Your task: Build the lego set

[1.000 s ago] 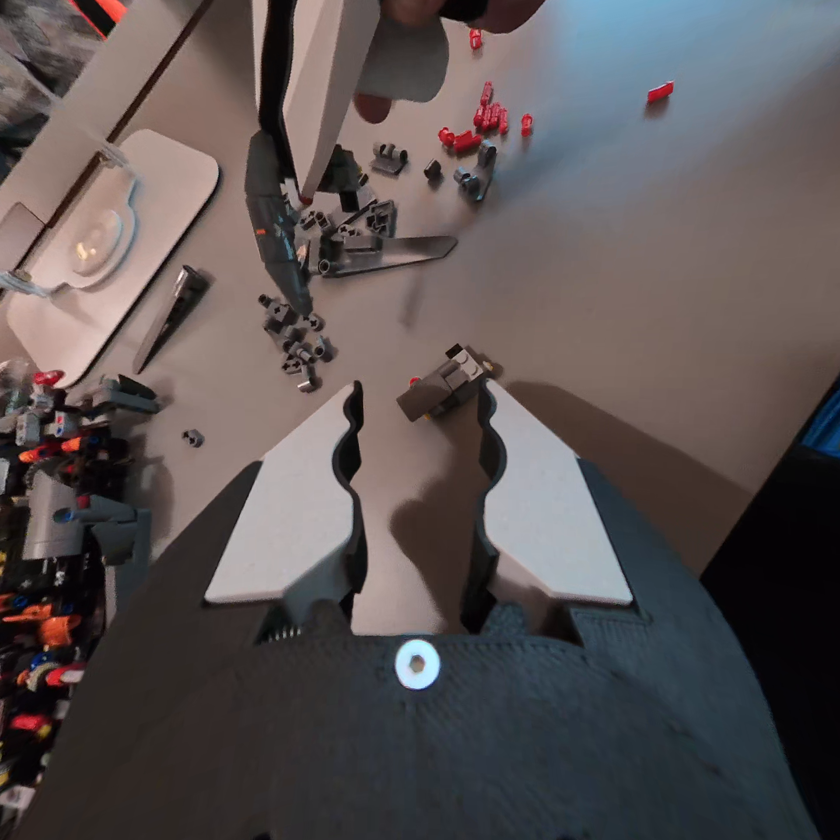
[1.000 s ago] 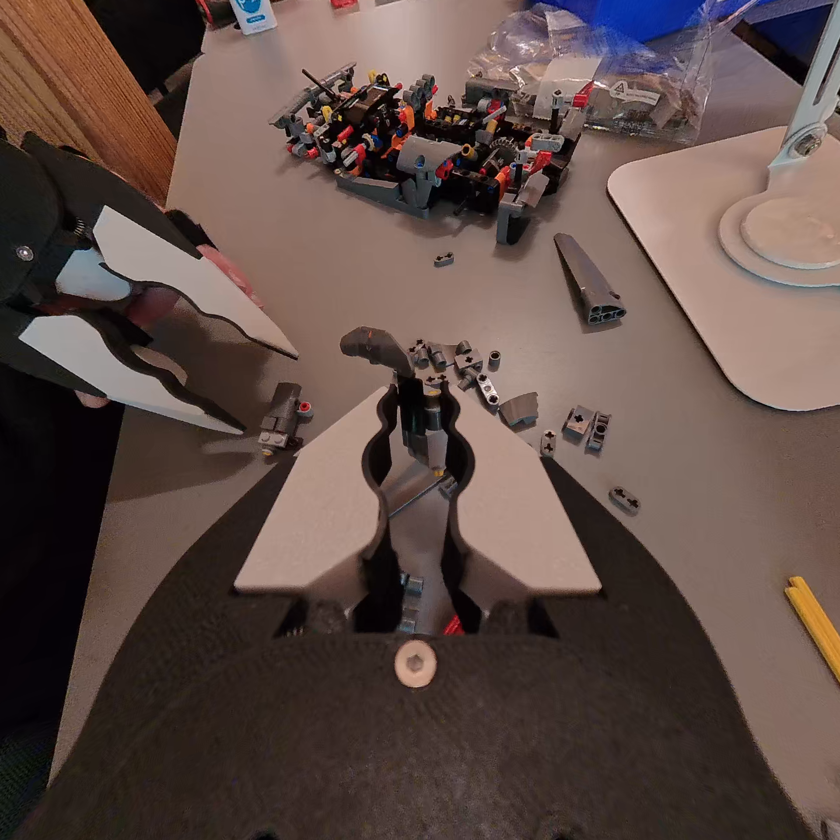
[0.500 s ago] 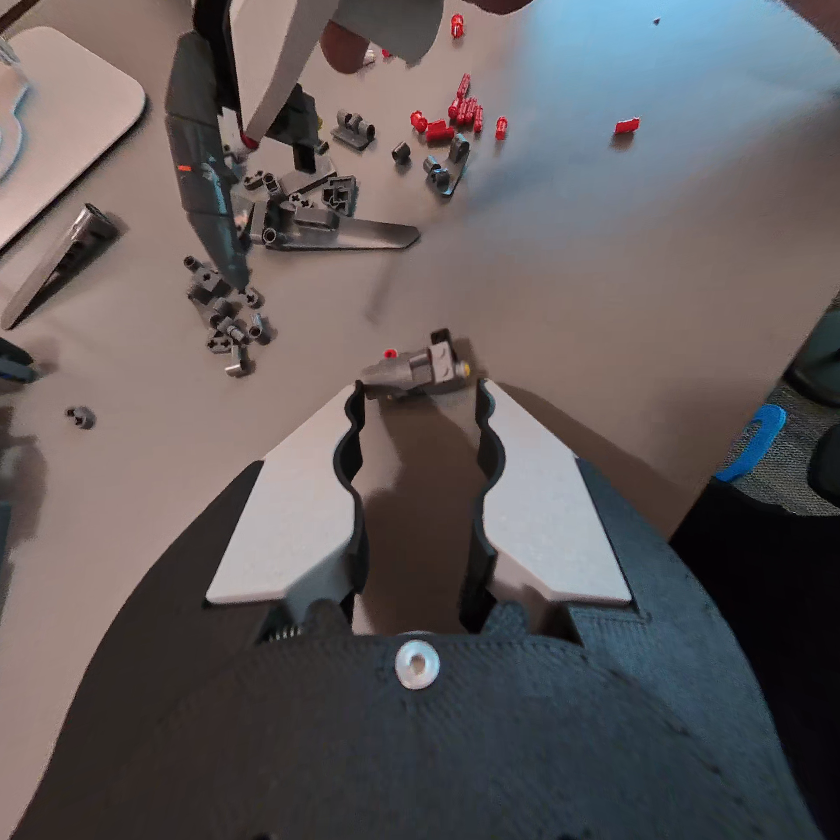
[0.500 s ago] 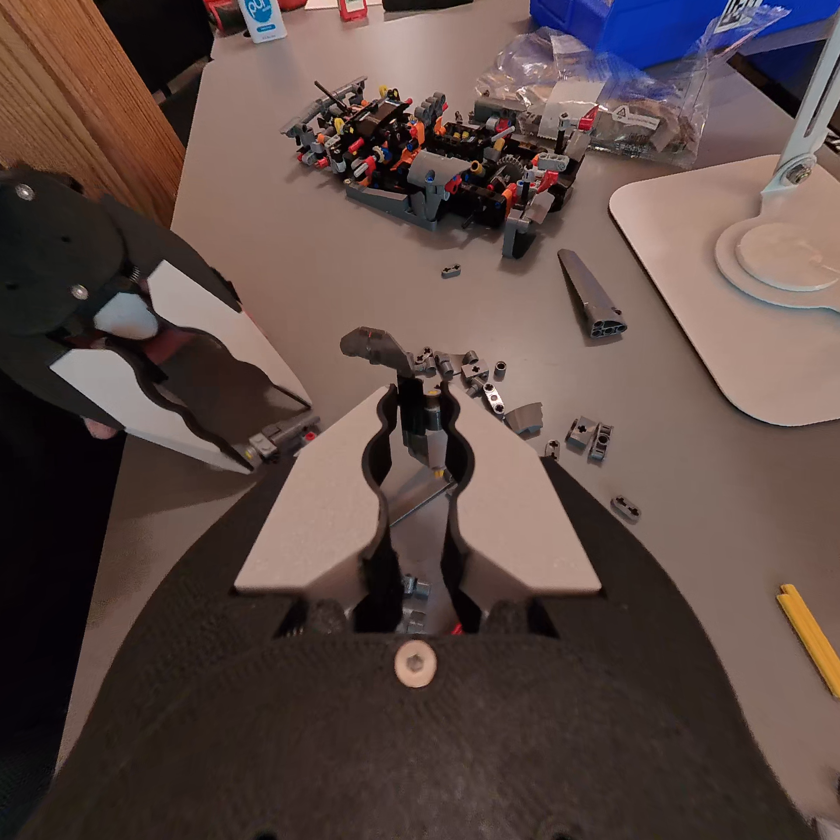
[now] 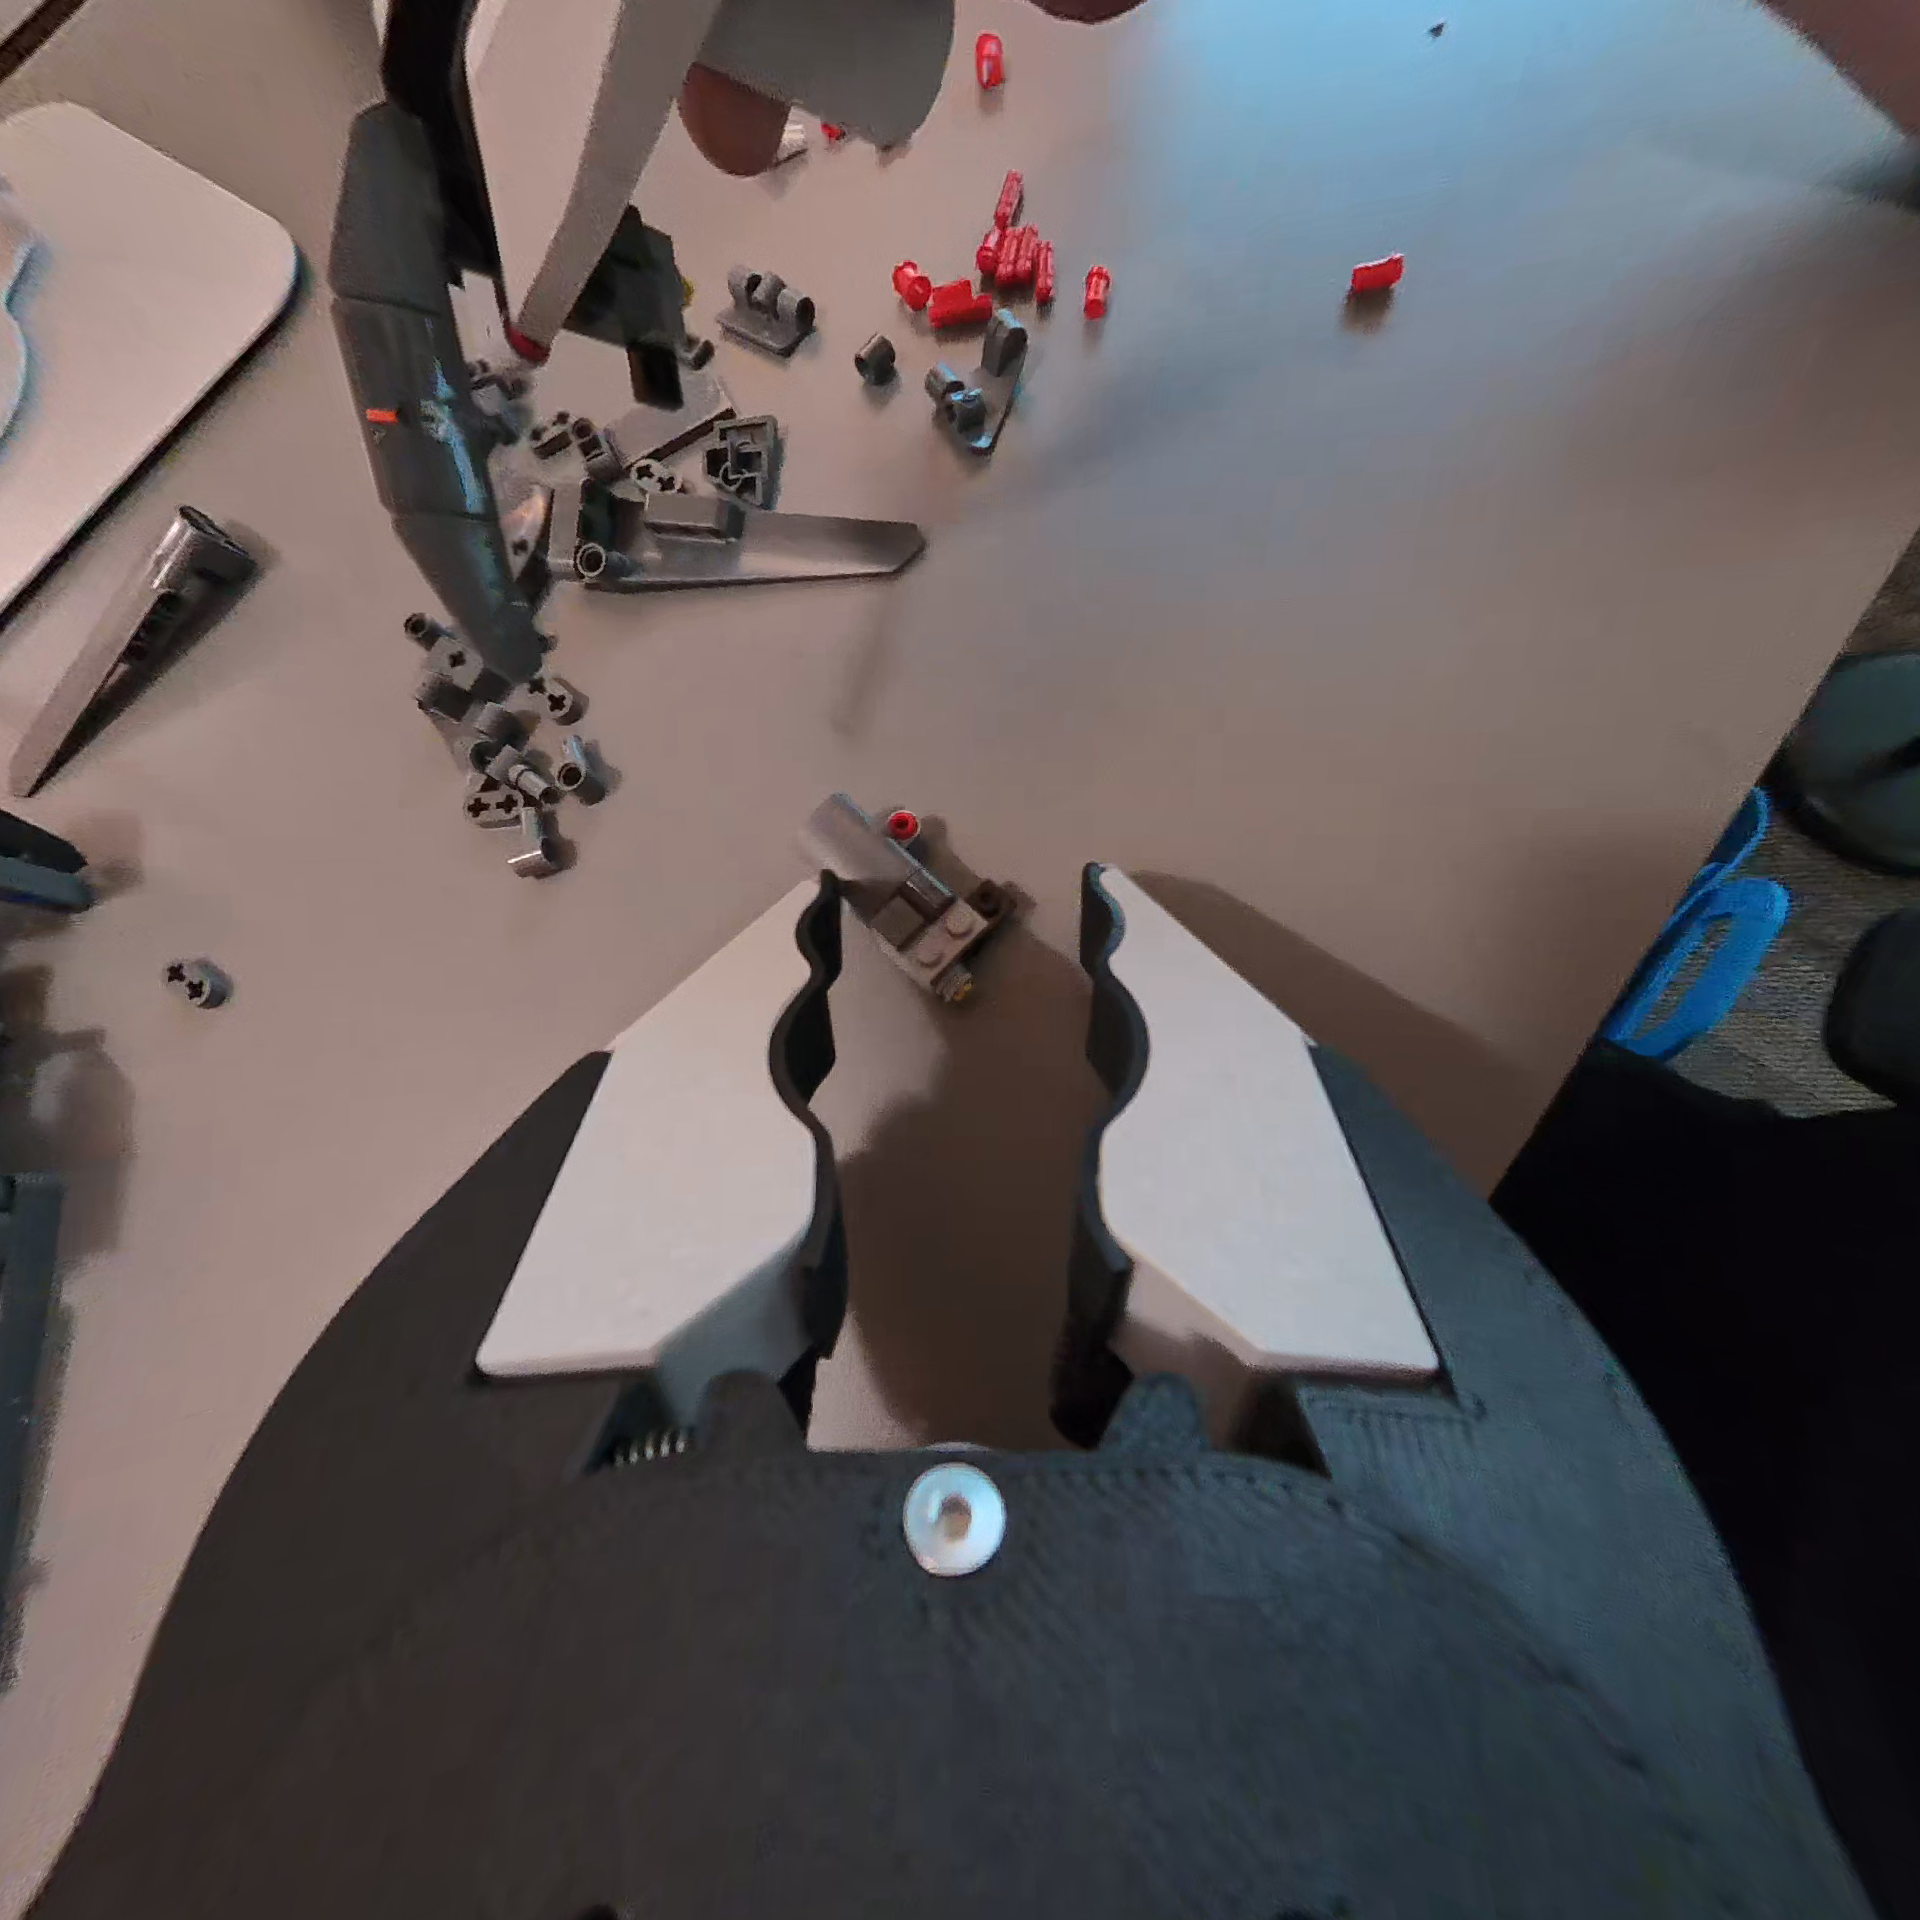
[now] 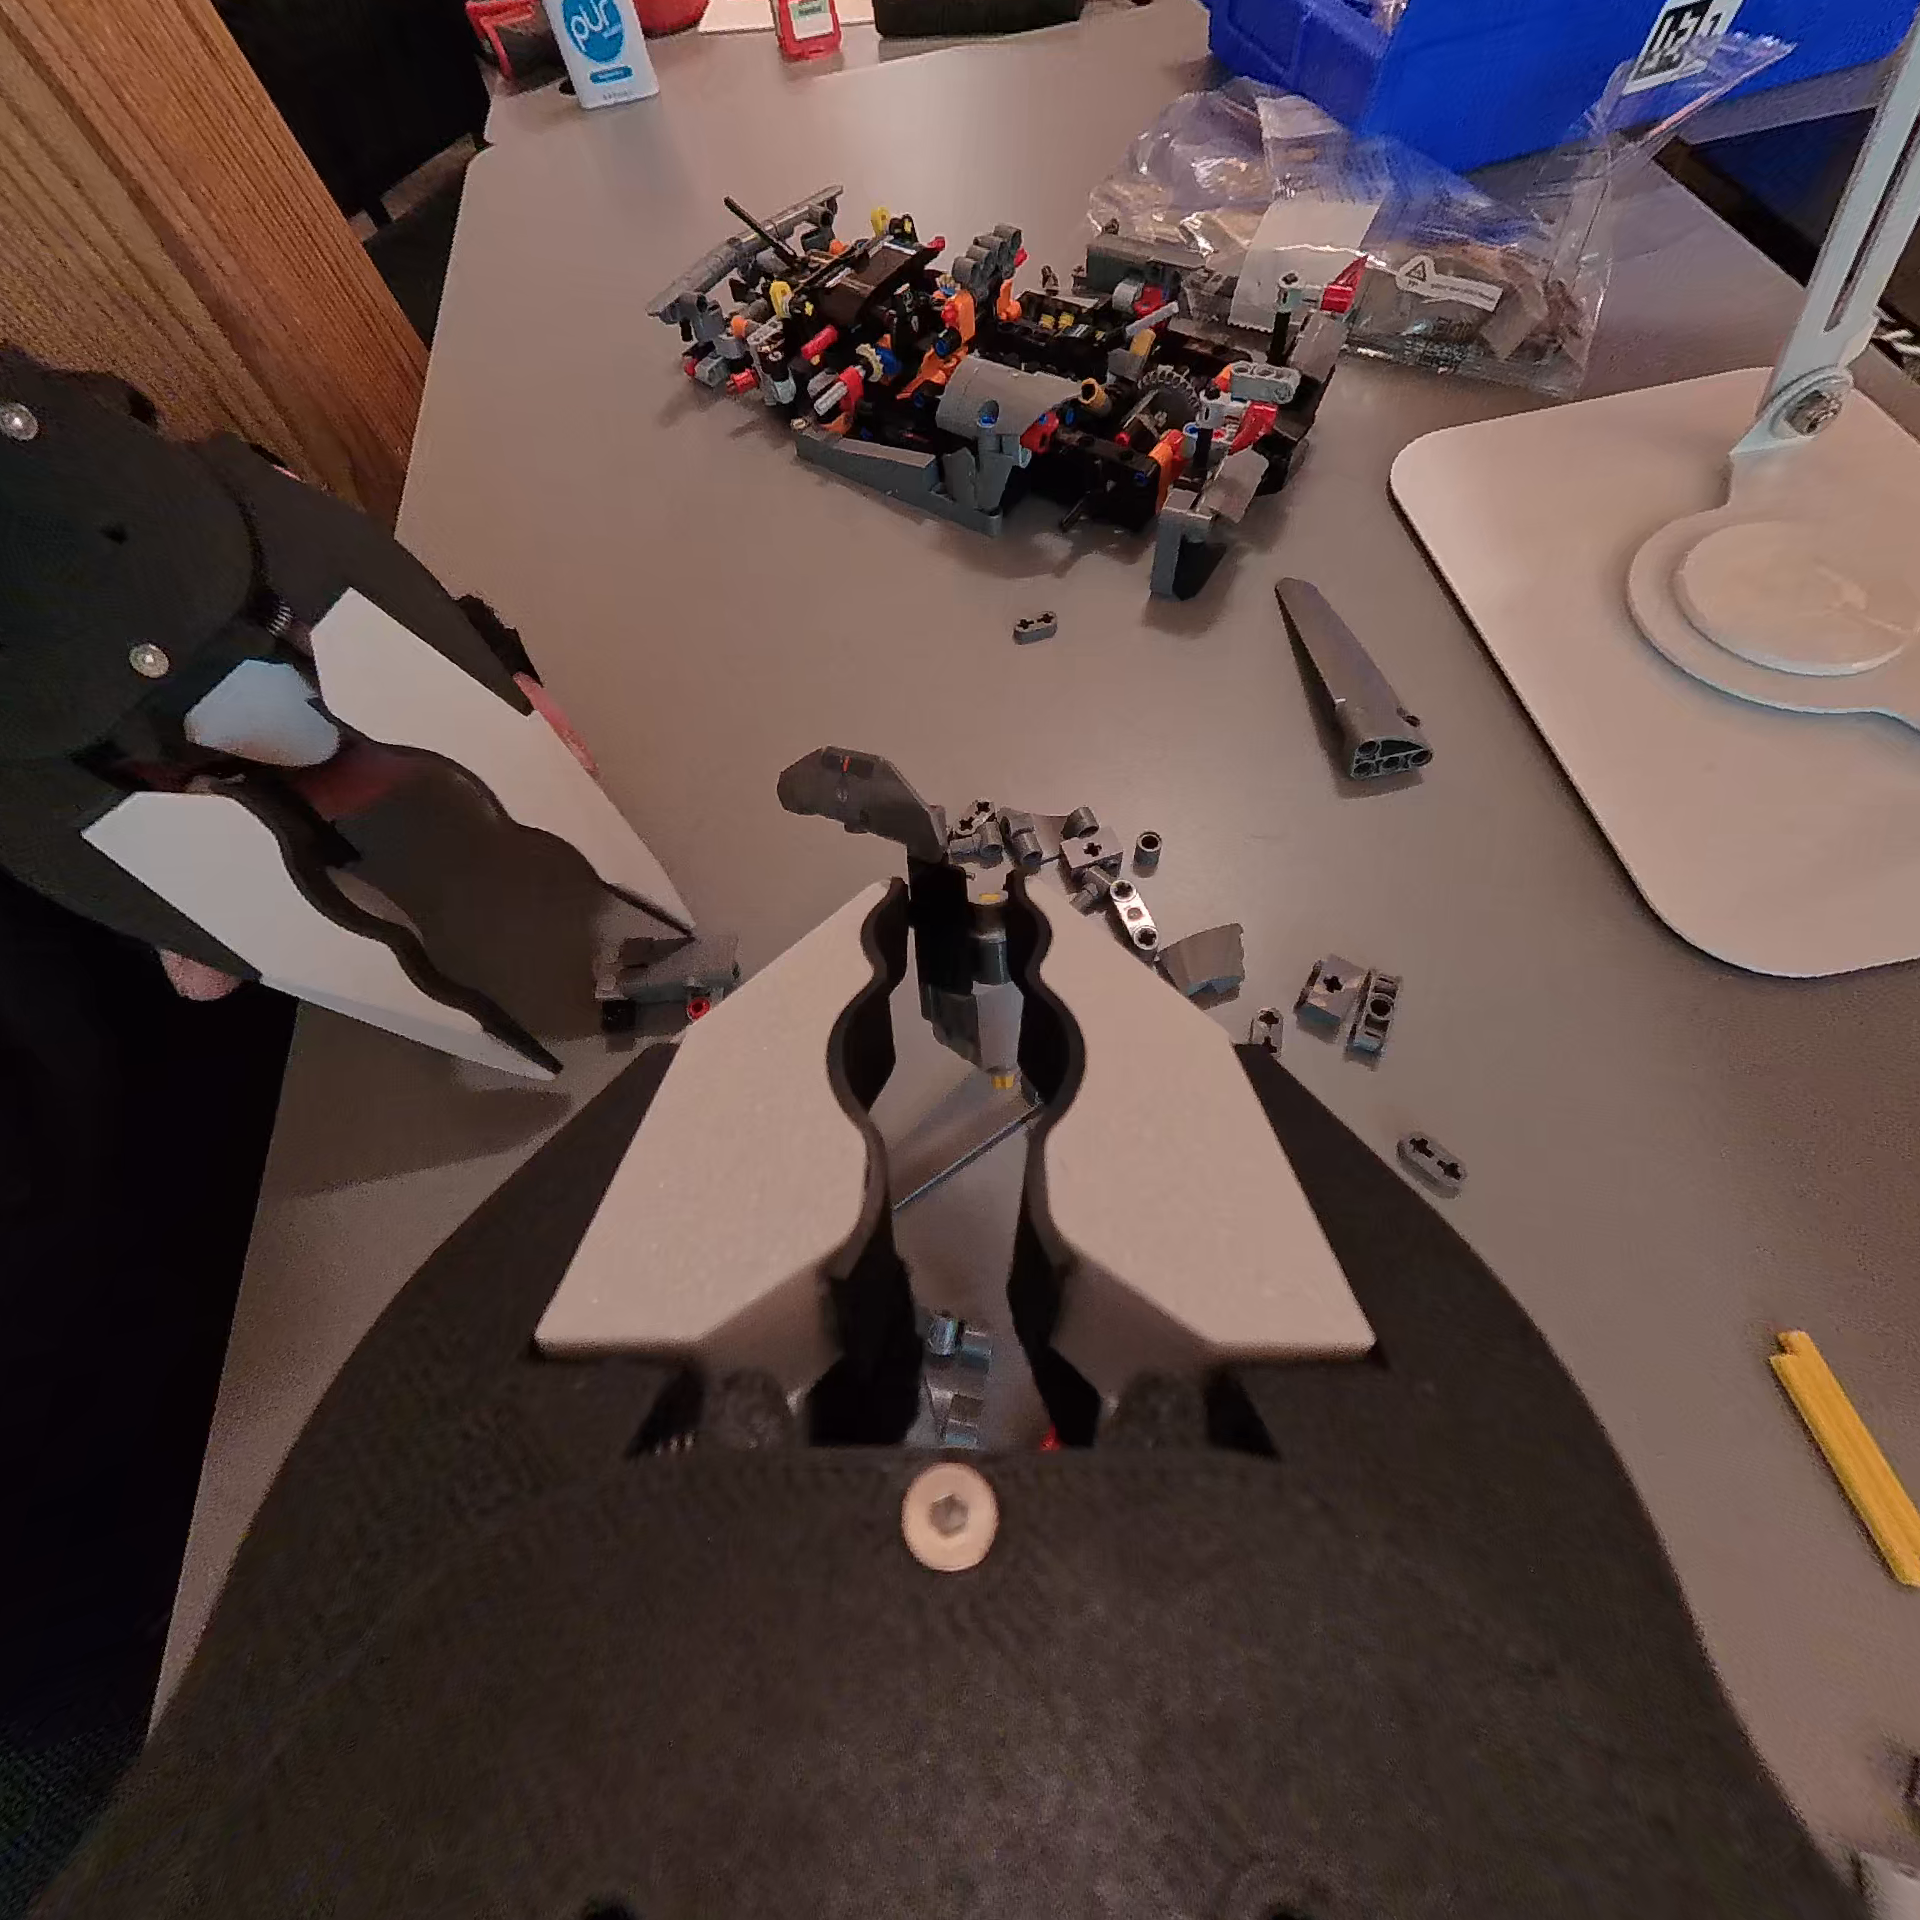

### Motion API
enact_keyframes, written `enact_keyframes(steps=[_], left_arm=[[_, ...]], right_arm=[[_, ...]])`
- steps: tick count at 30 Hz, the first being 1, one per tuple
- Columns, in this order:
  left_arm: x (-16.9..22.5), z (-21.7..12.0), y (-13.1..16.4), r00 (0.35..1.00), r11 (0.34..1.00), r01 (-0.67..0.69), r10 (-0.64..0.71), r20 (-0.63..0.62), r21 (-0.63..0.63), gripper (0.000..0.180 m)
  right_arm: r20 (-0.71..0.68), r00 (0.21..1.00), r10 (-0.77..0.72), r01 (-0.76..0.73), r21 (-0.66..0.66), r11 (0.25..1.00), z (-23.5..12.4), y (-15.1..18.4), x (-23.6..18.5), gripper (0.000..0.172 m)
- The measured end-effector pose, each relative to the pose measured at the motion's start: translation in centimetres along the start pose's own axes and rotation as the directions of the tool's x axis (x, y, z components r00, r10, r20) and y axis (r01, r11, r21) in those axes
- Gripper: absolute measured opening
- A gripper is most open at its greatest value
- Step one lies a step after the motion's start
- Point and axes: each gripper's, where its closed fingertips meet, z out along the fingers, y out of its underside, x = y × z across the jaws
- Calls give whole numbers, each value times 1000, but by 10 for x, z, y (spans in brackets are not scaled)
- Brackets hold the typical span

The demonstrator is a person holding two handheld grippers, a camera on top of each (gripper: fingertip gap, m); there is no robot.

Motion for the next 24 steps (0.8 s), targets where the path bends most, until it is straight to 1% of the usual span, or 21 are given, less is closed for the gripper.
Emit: enact_keyframes(steps=[1,4,6,8,11,13,16,17,20,22,24], left_arm=[[-2,2,0,1000,1000,-6,6,17,-4,47],[-12,8,5,998,999,-27,29,64,-34,45],[-20,7,4,995,999,-40,43,90,-32,30],[-22,8,7,997,999,-29,31,66,-34,26],[-26,7,8,998,998,-47,48,33,-31,26],[-38,6,8,996,998,-48,51,78,-31,17],[-37,3,5,999,999,-27,29,46,-28,34],[-39,3,4,998,999,-23,25,52,-30,36],[-45,6,4,996,997,-50,54,77,-58,38],[-43,9,4,997,996,-48,52,48,-80,38],[-44,14,8,998,992,-50,55,43,-117,28]], right_arm=[[-2,1000,0,0,1,1000,0,0,0,16],[-3,1000,2,-2,12,1000,-1,-2,0,16],[-7,1000,3,-3,14,1000,-2,-3,0,16],[-5,1000,4,-4,16,1000,-2,-3,0,16],[-6,1000,6,-6,12,1000,0,-3,0,16],[-6,1000,8,-7,11,1000,0,-2,0,16],[-6,1000,8,-8,11,1000,1,-2,0,15],[-6,1000,8,-8,11,1000,1,-2,0,16],[-5,1000,9,-9,11,1000,2,-2,0,16],[-5,1000,8,-8,10,1000,2,-2,0,16],[-5,1000,7,-7,10,1000,2,-2,-1,16]])
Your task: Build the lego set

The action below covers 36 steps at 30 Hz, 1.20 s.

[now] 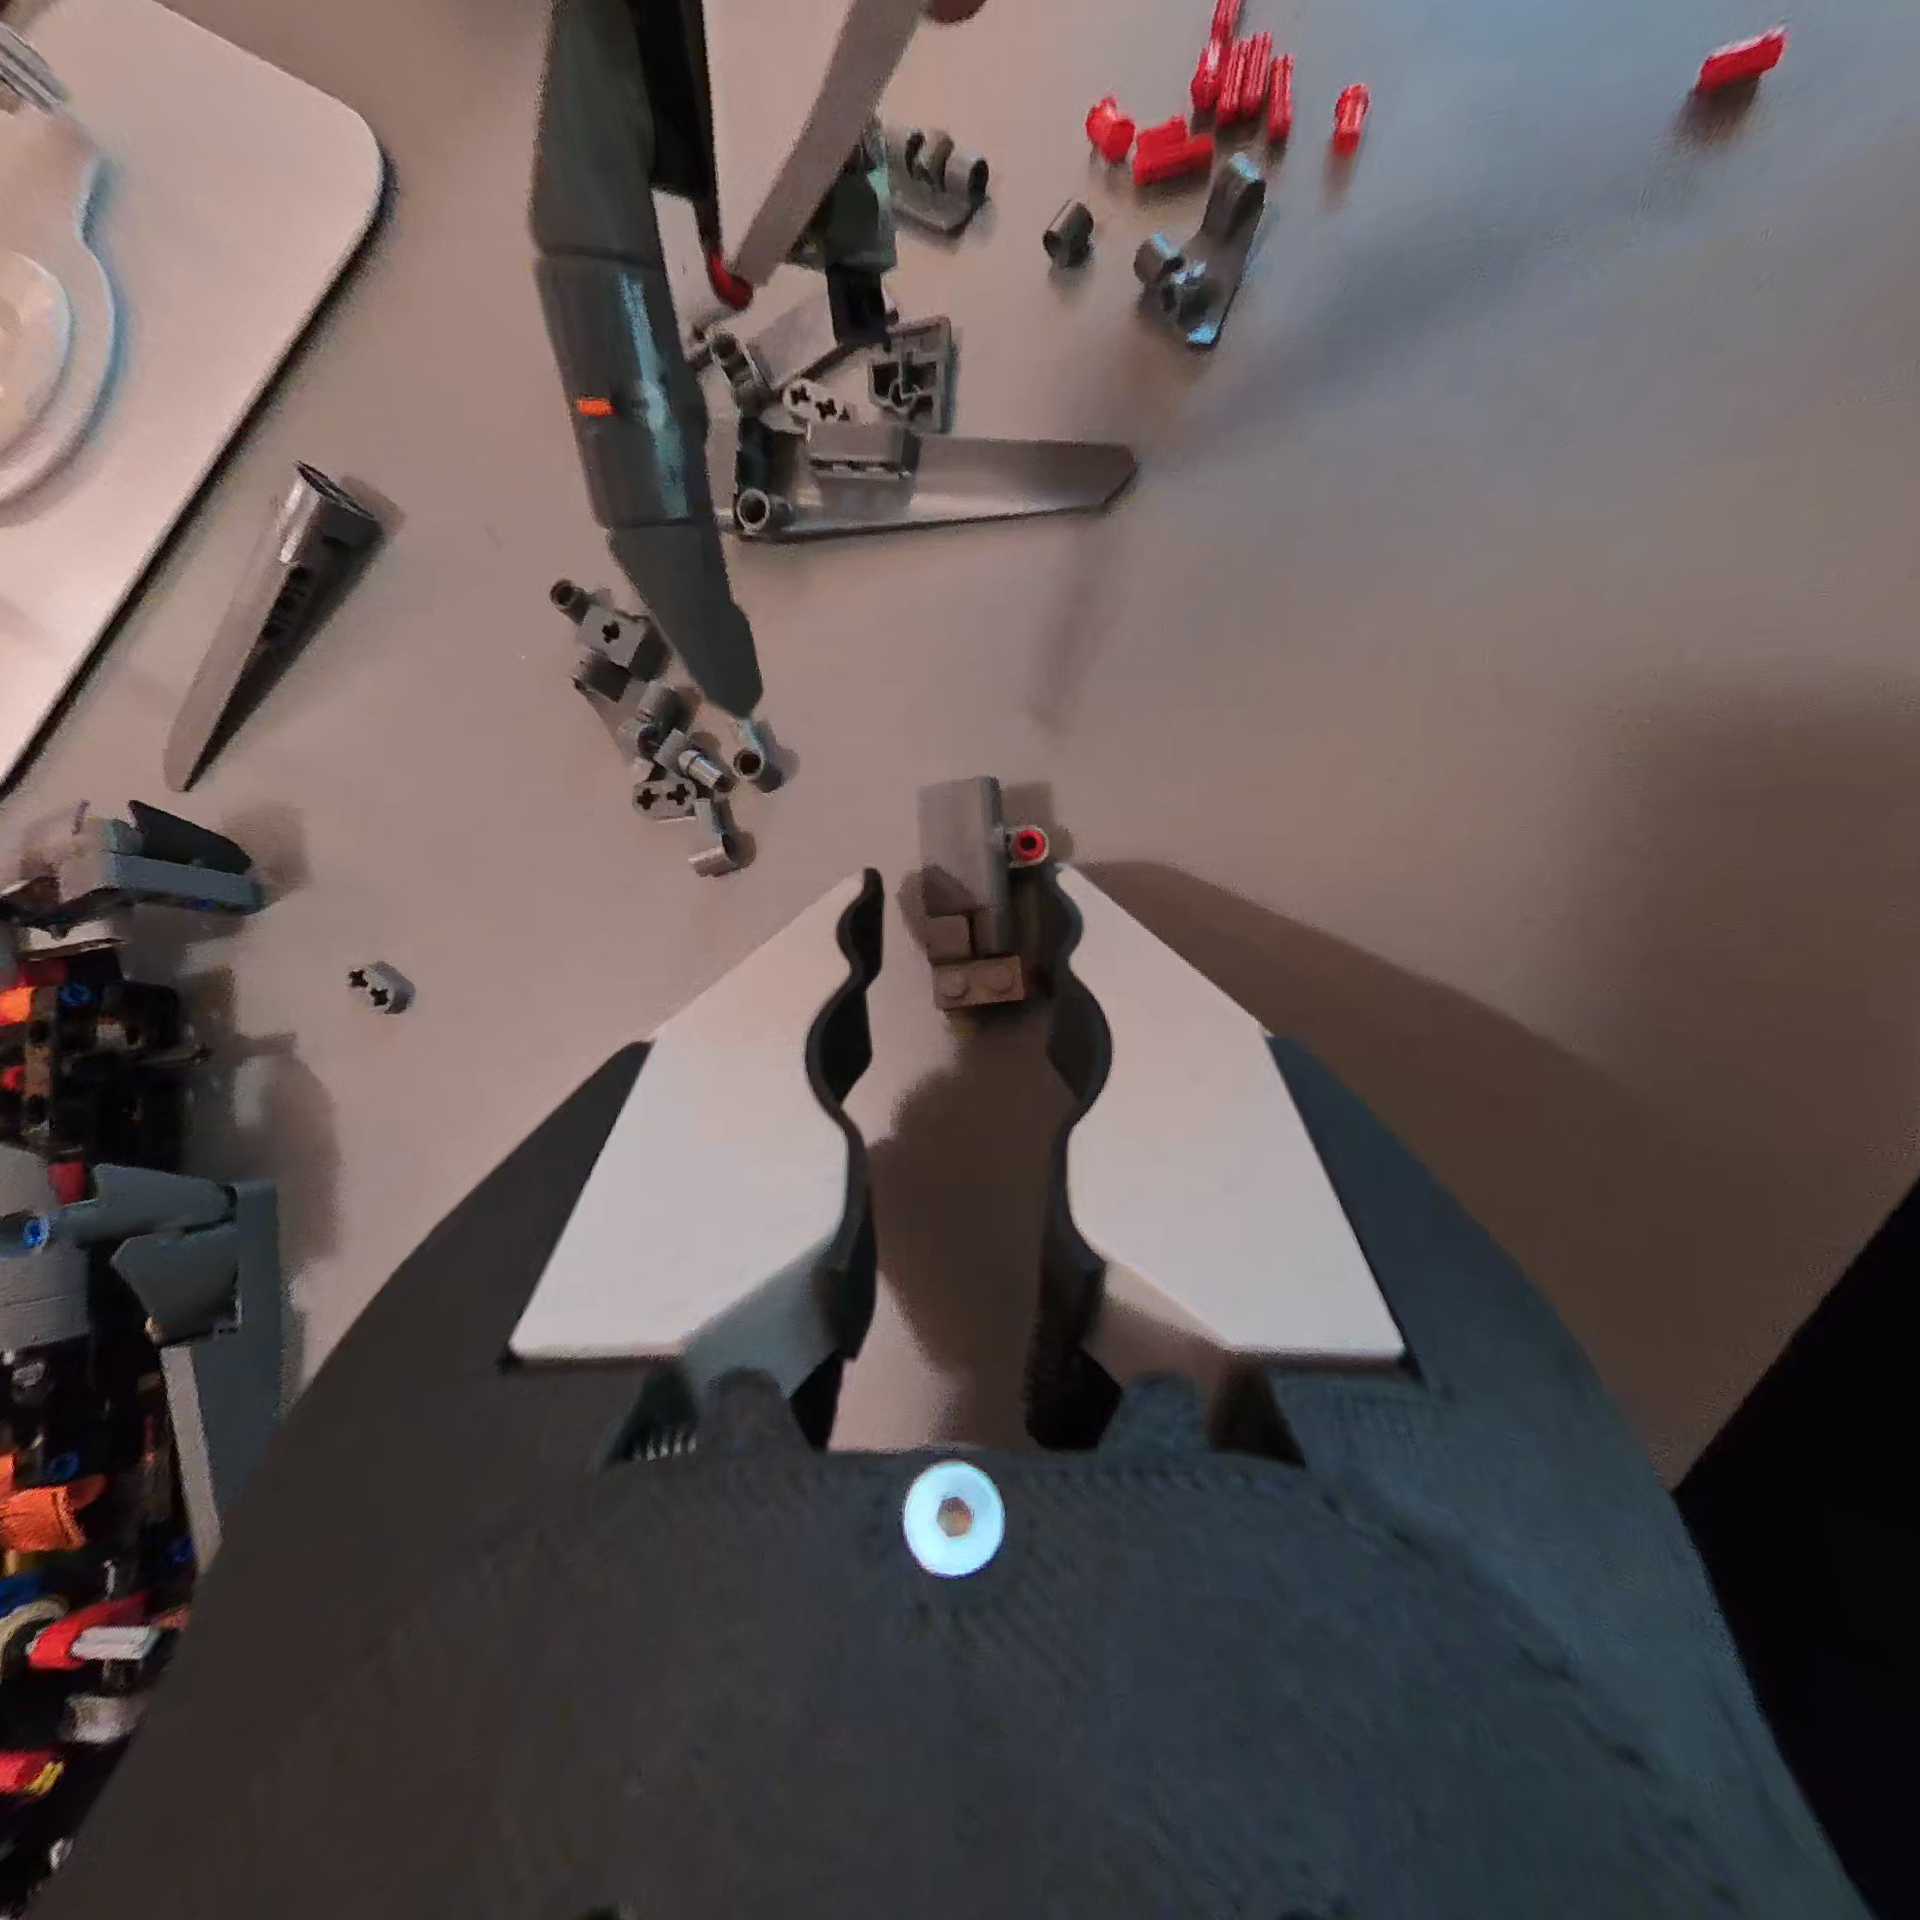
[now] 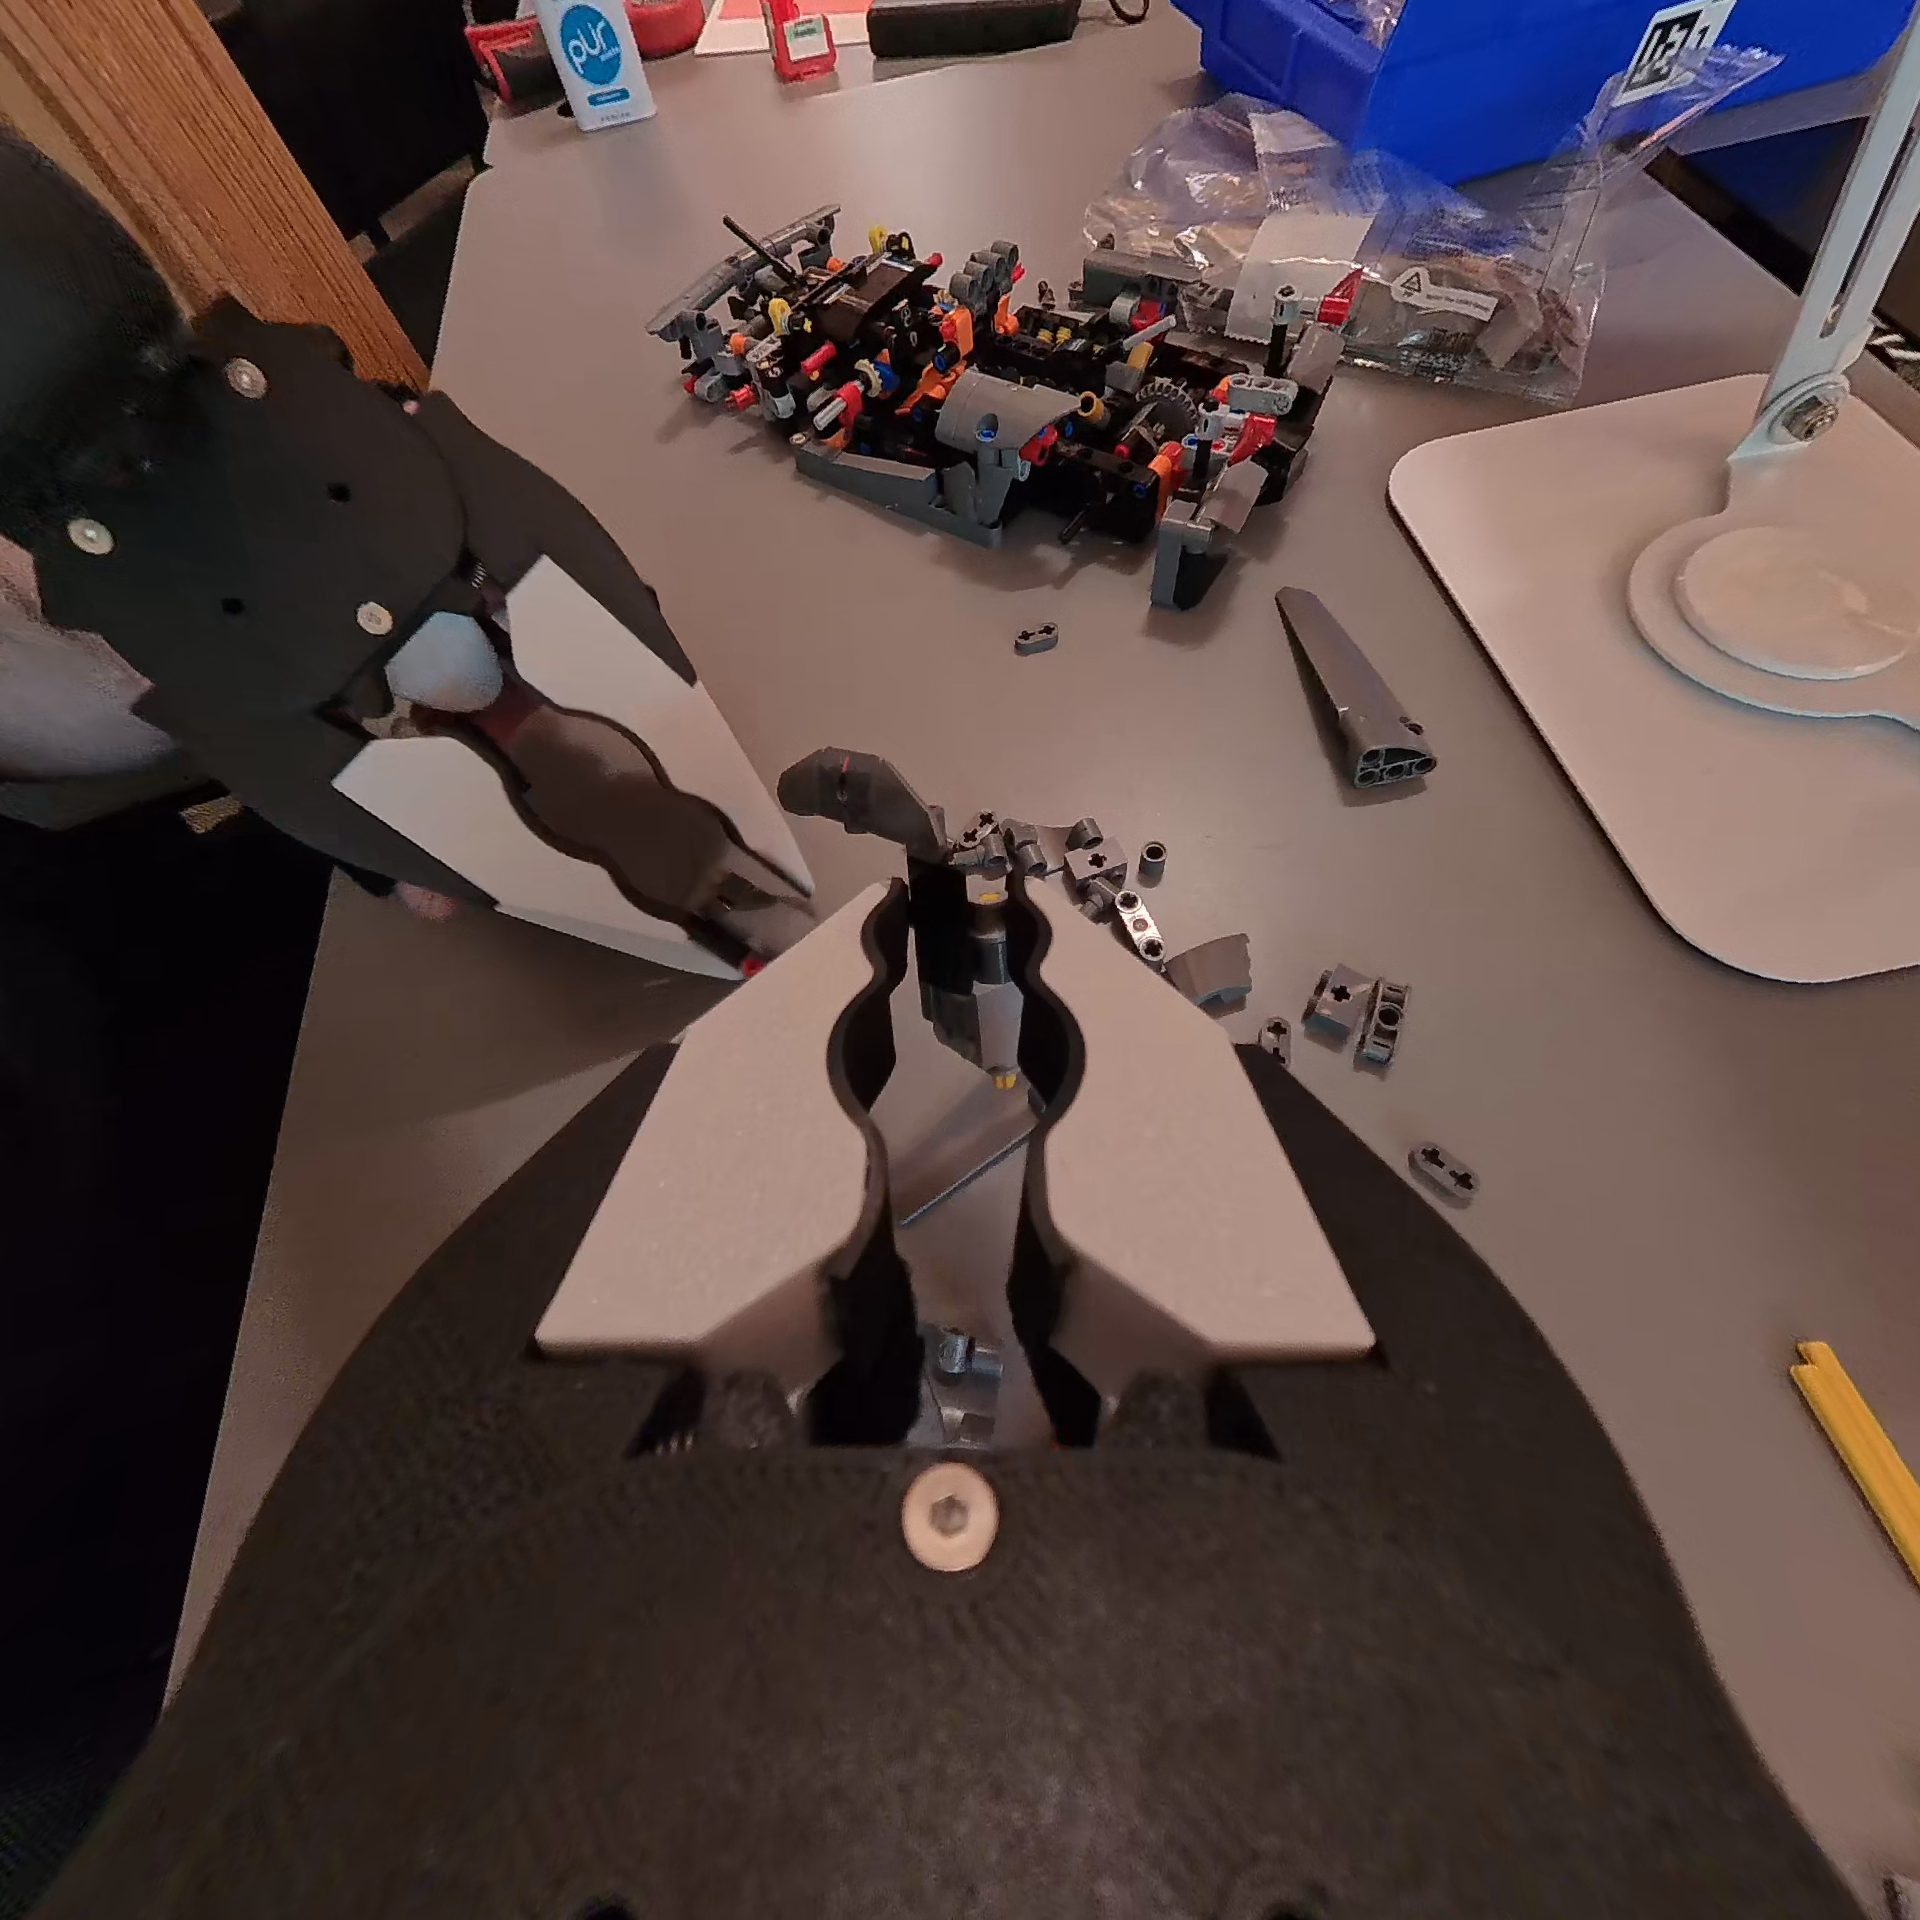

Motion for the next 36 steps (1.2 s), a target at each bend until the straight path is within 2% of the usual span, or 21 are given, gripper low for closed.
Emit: enact_keyframes(steps=[2,6,8,11,15,20,23,25,31,36], left_arm=[[1,3,-1,1000,1000,20,-20,0,4,17],[1,2,0,1000,999,19,-19,2,30,16],[-5,-1,-1,999,998,10,-13,45,57,15],[-19,-10,-8,993,991,-2,-15,119,137,15],[-43,-34,-27,969,951,-52,-25,244,305,15],[-61,-72,-51,931,841,-161,-44,362,517,14],[-61,-90,-58,932,762,-187,-63,358,620,14],[-65,-98,-58,923,737,-192,-88,374,648,14],[-67,-130,-65,937,585,-169,-154,313,793,14],[-73,-149,-63,944,495,-132,-201,261,859,14]], right_arm=[[1,1000,1,-1,2,1000,0,0,0,16],[0,1000,12,-12,12,1000,-1,-2,1,15],[1,1000,28,-28,27,999,-2,-4,2,15],[6,998,57,-57,76,996,-4,-11,3,15],[-1,993,116,-113,196,974,-10,-33,3,16],[-46,978,203,-173,361,916,-23,-60,-2,15],[-50,967,250,-201,448,871,-30,-68,-12,15],[-56,960,274,-212,490,845,-31,-71,-19,15],[-38,941,335,-246,605,758,-21,-83,-37,15],[5,937,350,-269,652,709,-16,-97,-48,15]])
